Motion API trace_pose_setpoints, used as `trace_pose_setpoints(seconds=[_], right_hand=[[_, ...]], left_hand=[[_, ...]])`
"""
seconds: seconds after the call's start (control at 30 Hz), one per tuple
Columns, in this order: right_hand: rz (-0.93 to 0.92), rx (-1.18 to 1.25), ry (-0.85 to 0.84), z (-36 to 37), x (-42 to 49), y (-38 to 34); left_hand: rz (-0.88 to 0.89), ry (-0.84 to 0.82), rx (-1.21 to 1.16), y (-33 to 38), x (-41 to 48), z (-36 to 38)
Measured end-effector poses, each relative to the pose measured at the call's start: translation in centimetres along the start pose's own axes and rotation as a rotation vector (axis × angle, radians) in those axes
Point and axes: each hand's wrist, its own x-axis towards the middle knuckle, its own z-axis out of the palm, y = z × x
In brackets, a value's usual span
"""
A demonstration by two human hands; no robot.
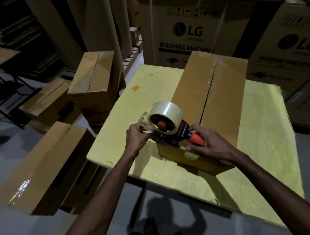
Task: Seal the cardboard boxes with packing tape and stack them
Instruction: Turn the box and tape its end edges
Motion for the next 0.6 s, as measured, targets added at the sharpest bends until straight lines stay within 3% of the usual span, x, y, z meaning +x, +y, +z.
trace_pose_setpoints(seconds=[0.13,0.47,0.6], right_hand=[[-0.005,-0.030,-0.016,-0.1,0.1,0.1],[0.001,0.001,-0.014,-0.3,0.1,0.1],[0.000,0.018,-0.003,-0.1,-0.1,-0.1]], left_hand=[[0.202,0.155,0.055,-1.3,-0.7,0.5],[0.359,-0.077,-0.091,-6.2,-3.9,1.1],[0.350,-0.032,-0.057,-6.7,-4.5,2.4]])
